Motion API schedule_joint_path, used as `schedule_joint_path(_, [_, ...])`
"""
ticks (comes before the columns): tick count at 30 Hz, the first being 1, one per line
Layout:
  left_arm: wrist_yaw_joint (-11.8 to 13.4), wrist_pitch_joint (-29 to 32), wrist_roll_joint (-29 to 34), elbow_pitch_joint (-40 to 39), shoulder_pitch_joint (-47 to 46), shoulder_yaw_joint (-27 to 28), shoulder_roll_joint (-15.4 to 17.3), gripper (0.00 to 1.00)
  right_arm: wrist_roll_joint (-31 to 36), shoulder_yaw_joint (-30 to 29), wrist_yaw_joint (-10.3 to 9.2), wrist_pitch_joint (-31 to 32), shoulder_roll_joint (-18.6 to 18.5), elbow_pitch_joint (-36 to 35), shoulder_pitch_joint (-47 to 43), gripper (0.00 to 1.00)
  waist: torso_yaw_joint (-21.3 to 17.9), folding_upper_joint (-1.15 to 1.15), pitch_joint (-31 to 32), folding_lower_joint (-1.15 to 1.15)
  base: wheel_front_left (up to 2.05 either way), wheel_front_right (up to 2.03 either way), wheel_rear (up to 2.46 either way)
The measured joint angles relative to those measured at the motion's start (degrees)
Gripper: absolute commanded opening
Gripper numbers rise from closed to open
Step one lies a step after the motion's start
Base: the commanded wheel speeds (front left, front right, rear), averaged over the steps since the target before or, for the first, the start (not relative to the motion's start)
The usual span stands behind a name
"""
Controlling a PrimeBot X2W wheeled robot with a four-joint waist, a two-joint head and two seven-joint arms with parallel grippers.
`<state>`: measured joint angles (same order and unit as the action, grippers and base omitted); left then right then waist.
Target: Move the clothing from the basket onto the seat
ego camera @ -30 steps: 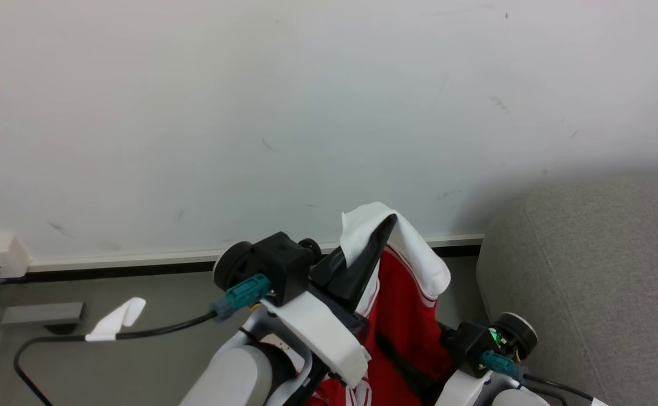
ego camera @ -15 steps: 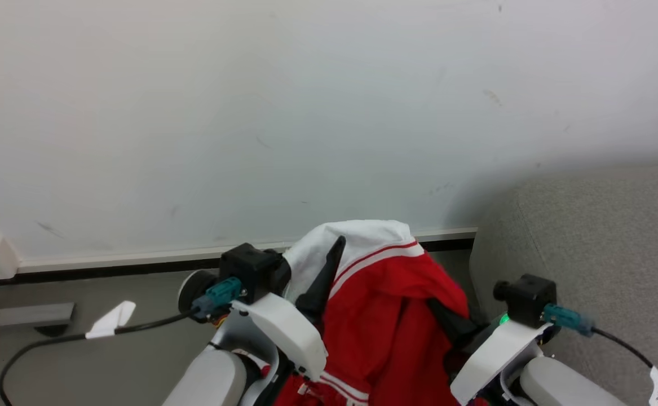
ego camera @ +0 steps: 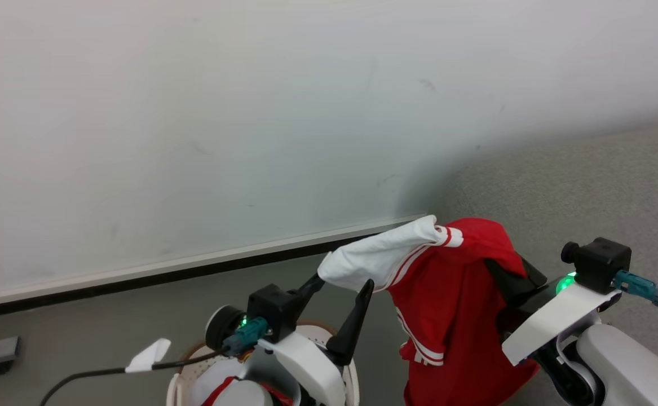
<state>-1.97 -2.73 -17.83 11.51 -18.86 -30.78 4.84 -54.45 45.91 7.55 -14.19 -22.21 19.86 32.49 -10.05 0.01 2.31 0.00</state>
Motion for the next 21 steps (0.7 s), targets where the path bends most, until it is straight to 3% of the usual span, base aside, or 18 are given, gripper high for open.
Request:
schedule_joint_path(14, [0.1,-2.3,-0.1,2.5,0.3,-3.6,-1.1,1.0,2.8,-9.5,0.0,1.0,-2.9,-2.5,-2.3,0.0,-10.3,0.0,-1.7,0.0,0.0,0.0,0.0])
schedule_joint_path(21, [0.0,-2.6,-0.2,2.7,-0.1,-4.6,-1.2,1.0,4.9,-12.9,0.0,2.5,-2.7,-4.7,-4.1,0.0,-13.2,0.0,-3.2,0.0,0.0,0.0,0.0])
